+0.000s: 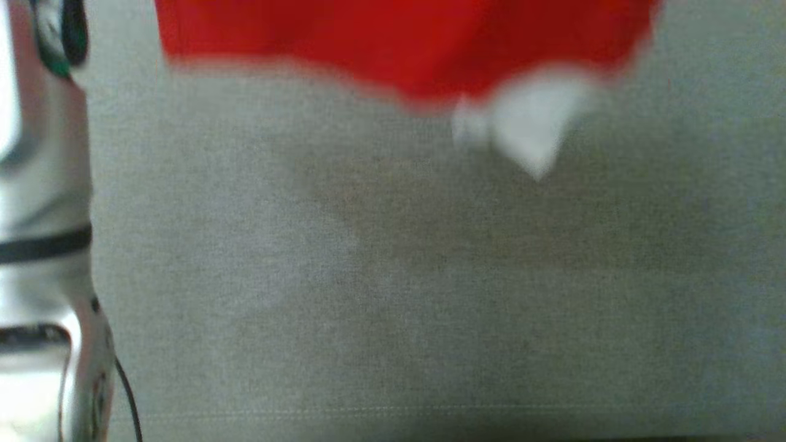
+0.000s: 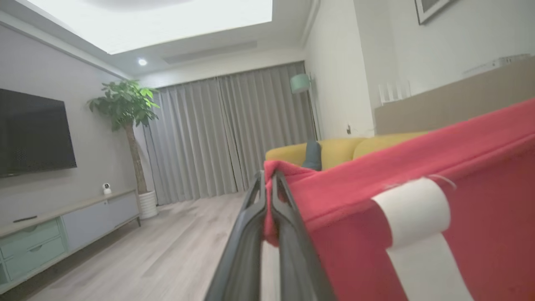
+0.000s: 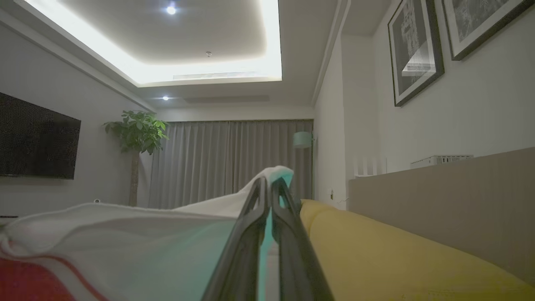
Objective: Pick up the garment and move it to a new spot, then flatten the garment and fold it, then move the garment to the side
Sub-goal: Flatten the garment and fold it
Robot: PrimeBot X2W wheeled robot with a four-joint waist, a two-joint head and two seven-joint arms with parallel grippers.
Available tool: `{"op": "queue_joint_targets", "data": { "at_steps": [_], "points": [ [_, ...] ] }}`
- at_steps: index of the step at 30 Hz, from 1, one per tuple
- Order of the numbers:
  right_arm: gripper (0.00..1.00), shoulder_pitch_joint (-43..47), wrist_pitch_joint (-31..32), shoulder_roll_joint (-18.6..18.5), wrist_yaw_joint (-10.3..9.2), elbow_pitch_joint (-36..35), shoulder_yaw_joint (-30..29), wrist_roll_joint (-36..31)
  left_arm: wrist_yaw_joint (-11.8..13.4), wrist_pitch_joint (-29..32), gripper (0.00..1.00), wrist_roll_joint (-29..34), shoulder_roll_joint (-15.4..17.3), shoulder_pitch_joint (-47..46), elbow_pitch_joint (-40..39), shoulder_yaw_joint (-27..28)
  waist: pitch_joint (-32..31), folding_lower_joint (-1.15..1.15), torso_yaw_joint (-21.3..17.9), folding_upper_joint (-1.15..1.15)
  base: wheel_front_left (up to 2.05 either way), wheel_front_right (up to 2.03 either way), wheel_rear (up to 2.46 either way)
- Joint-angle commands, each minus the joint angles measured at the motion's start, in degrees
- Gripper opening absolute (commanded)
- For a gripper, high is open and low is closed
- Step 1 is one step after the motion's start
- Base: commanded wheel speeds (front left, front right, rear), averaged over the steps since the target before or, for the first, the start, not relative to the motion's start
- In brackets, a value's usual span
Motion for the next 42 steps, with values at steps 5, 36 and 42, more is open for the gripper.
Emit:
{"op": "queue_joint_targets", "data": {
  "at_steps": [5,36,42],
  "points": [
    [0.00,-4.9,-1.5,0.6,0.36,0.2,-3.7,-1.4,2.0,-1.8,0.00,-1.7,1.6,-4.8,1.7,3.9,1.2,-0.01,-0.7,0.00,0.00,0.00,0.00],
    [0.00,72.4,3.1,2.2,0.36,-14.1,4.7,20.9,5.6,-2.0,0.00,-17.7,-7.3,59.5,1.6,7.2,-15.7,-0.01,-6.1,0.00,0.00,0.00,0.00],
    [0.00,74.9,4.9,3.4,0.36,-20.8,2.1,18.7,5.5,-2.0,0.00,-16.4,-7.3,60.6,-0.7,5.6,-14.4,-0.01,-4.9,0.00,0.00,0.00,0.00]
  ]
}}
